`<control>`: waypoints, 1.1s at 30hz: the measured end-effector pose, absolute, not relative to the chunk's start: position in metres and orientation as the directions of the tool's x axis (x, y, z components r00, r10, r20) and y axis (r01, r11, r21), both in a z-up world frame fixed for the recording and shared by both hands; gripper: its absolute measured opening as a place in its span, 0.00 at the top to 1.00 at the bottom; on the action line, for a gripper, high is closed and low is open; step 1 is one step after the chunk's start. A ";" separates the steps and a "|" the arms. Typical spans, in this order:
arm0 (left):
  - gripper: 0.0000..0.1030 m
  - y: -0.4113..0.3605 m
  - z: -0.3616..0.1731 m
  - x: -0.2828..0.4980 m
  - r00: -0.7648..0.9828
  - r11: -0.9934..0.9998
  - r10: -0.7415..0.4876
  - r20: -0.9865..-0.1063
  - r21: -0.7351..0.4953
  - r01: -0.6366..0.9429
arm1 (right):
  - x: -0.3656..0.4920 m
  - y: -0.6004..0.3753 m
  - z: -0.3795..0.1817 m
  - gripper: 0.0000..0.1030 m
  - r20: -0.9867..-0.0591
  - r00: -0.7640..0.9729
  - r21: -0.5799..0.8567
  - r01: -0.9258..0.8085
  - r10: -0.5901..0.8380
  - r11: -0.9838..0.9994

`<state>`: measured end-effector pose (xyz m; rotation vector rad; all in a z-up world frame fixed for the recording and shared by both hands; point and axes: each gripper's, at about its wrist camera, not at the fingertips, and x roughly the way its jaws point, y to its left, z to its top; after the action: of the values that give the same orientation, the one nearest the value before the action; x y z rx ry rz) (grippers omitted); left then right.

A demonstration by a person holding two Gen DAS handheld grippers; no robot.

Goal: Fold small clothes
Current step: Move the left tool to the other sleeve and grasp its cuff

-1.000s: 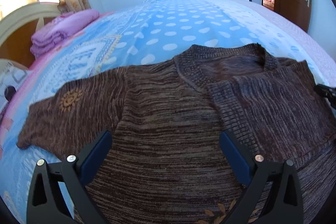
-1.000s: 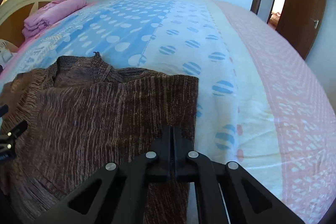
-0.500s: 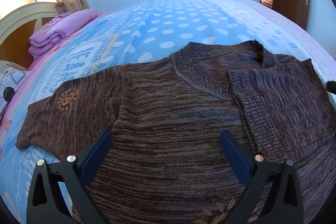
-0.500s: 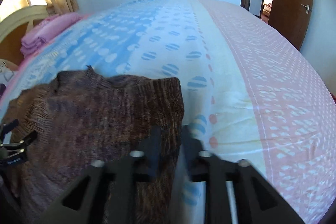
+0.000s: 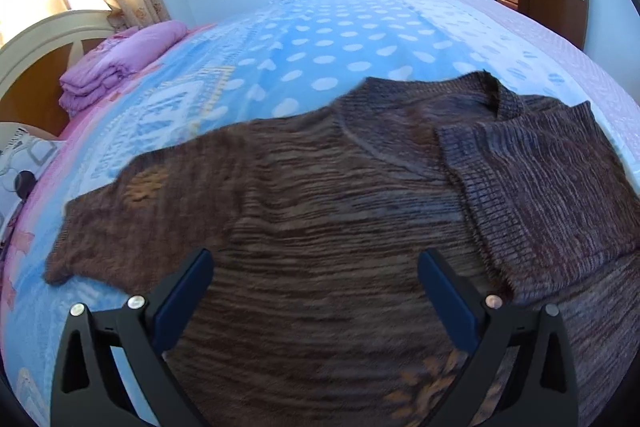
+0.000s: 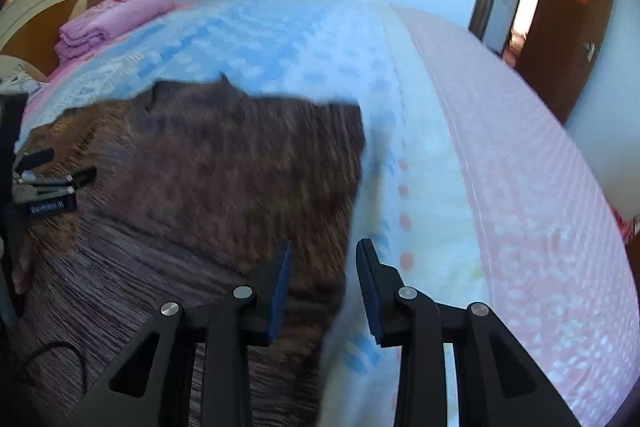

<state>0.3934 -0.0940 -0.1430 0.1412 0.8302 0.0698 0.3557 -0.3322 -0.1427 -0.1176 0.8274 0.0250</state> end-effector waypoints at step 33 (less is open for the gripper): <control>0.02 0.236 -0.161 0.349 0.553 0.817 0.224 -0.802 -0.154 -0.555 | 0.378 -0.174 -0.197 0.45 -0.746 0.653 -0.139 -0.342 0.129 0.929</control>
<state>0.3488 0.2361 -0.1612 -0.4188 0.8705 0.4766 0.3778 -0.1736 -0.1974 -0.2791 0.8183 0.2715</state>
